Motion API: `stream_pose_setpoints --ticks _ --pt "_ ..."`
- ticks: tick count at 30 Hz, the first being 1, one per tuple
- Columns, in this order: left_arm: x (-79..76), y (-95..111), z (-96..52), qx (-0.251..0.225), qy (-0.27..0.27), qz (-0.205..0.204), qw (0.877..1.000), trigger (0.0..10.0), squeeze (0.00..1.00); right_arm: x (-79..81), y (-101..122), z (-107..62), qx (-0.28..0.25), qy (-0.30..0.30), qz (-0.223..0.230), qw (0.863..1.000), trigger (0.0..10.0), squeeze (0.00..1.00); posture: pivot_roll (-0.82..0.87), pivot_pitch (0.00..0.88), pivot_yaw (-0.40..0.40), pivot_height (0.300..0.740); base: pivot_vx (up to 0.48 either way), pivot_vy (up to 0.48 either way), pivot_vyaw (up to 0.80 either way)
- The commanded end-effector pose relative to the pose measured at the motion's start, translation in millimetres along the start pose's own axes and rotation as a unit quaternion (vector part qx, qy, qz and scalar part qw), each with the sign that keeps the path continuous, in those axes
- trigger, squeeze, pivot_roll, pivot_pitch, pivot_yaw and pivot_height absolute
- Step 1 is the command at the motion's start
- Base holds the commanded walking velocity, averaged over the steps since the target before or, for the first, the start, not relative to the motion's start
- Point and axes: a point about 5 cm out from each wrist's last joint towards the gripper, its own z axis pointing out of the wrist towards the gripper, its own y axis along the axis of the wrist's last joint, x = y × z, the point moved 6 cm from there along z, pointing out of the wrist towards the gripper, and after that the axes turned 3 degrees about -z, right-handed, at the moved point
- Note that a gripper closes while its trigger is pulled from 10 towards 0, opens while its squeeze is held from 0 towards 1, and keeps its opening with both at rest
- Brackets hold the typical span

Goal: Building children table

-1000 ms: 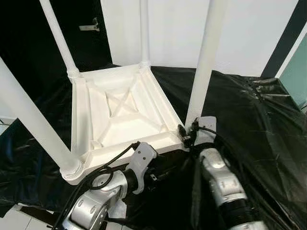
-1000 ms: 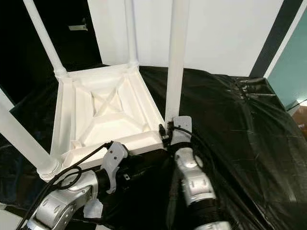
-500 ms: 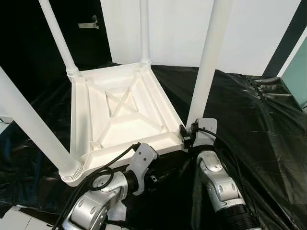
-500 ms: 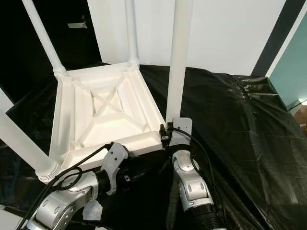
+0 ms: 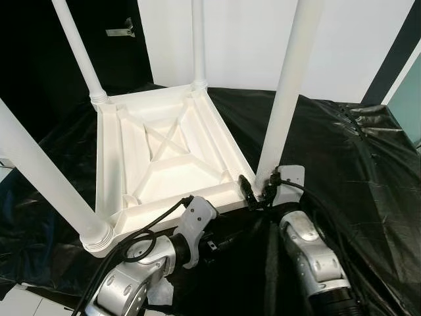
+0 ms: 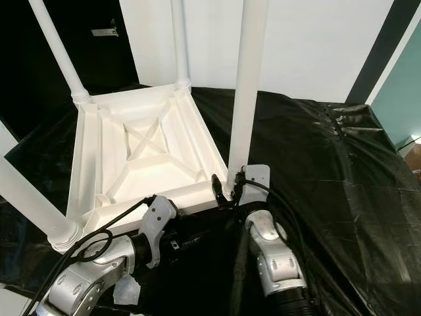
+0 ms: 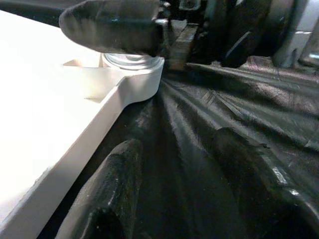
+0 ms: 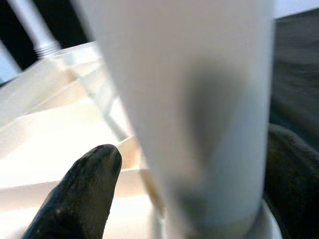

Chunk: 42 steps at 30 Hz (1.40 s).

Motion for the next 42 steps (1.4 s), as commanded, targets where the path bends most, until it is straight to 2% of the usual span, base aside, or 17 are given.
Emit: stream_pose_setpoints --ticks 1,7,8,10,11,13,17,19,20,22,27,28,29,30,38,39,42 --pt "0.5 -0.7 -0.7 0.001 -0.001 -0.004 1.000 10.0 0.00 -0.9 -1.4 -4.4 0.000 0.017 0.007 1.000 10.0 0.00 0.02 0.000 -0.037 0.740 0.000 0.000 0.00" --pt "1.3 -0.4 -0.5 0.001 -0.002 -0.004 1.000 10.0 0.00 -5.3 -3.4 -9.8 0.002 0.080 -0.013 0.997 10.0 0.00 0.02 0.000 -0.032 0.740 0.000 0.000 0.00" --pt "1.9 -0.1 0.0 0.001 -0.002 -0.003 1.000 10.0 0.00 -8.7 -3.5 -9.1 0.006 0.107 -0.025 0.994 10.0 0.00 0.01 0.000 -0.029 0.740 0.000 0.000 0.00" --pt "2.1 0.0 0.1 0.001 -0.003 -0.003 1.000 10.0 0.00 -10.7 -3.3 -8.2 0.008 0.116 -0.031 0.993 10.0 0.00 0.01 0.000 -0.029 0.740 0.000 0.000 0.00" --pt "2.6 0.2 0.5 0.001 -0.004 -0.002 1.000 10.0 0.00 -14.7 -3.3 -5.1 0.016 0.144 -0.051 0.988 10.0 0.00 0.01 0.000 -0.026 0.740 0.000 0.000 0.00" --pt "2.9 0.3 0.7 0.002 -0.005 -0.001 1.000 10.0 0.00 -16.1 -4.3 -2.8 0.025 0.165 -0.060 0.984 10.0 0.00 0.01 0.000 -0.025 0.740 0.000 0.000 0.00" --pt "3.3 0.6 0.8 0.002 -0.005 0.000 1.000 10.0 0.00 -14.1 -5.8 -0.8 0.034 0.192 -0.073 0.978 10.0 0.00 0.01 0.000 -0.025 0.740 0.000 0.000 0.00" --pt "3.8 1.0 1.4 0.001 -0.005 0.001 1.000 10.0 0.00 -7.0 -10.7 2.6 0.052 0.236 -0.085 0.967 10.0 0.00 0.02 0.000 -0.033 0.740 0.000 0.000 0.00" --pt "3.8 1.0 1.4 0.001 -0.005 0.001 1.000 10.0 0.00 -7.0 -10.7 2.6 0.052 0.236 -0.085 0.967 10.0 0.00 0.02 0.000 -0.033 0.740 0.000 0.000 0.00" --pt "3.8 1.7 2.0 -0.001 -0.003 0.003 1.000 10.0 0.00 1.9 -12.9 8.2 0.060 0.271 -0.102 0.955 10.0 0.00 0.03 0.000 -0.038 0.740 0.000 0.000 0.00" --pt "2.6 1.3 1.9 -0.001 -0.002 0.001 1.000 10.0 0.00 7.9 -15.5 15.9 0.064 0.289 -0.120 0.947 10.0 0.00 0.04 0.000 -0.047 0.740 0.000 0.000 0.00" --pt "2.8 0.9 1.3 -0.001 0.001 0.001 1.000 10.0 0.00 7.8 -17.7 17.6 0.067 0.294 -0.127 0.945 3.1 0.00 0.04 0.000 -0.051 0.740 0.000 0.000 0.00" --pt "2.8 0.9 1.3 -0.001 0.001 0.001 1.000 10.0 0.00 7.8 -17.7 17.6 0.067 0.294 -0.127 0.945 3.1 0.00 0.04 0.000 -0.051 0.740 0.000 0.000 0.00" --pt "2.7 0.6 0.8 -0.001 0.002 0.000 1.000 10.0 0.00 6.9 -19.1 17.5 0.068 0.295 -0.132 0.944 0.0 0.00 0.05 0.000 -0.053 0.740 0.000 0.000 0.00" --pt "0.0 -1.3 -0.3 -0.001 0.004 -0.005 1.000 10.0 0.00 -1.1 -27.7 13.3 0.081 0.281 -0.135 0.947 0.0 0.00 0.05 0.000 -0.058 0.740 0.000 0.000 0.00" --pt "-0.7 -1.8 -0.7 -0.001 0.004 -0.006 1.000 10.0 0.00 -9.0 -32.9 13.7 0.093 0.251 -0.137 0.954 0.0 0.00 0.04 0.000 -0.057 0.740 0.000 0.000 0.00" --pt "-1.4 -2.2 -0.8 -0.001 0.003 -0.007 1.000 10.0 0.00 -15.1 -35.4 15.0 0.099 0.228 -0.134 0.959 0.0 0.00 0.04 0.000 -0.057 0.740 0.000 0.000 0.00"
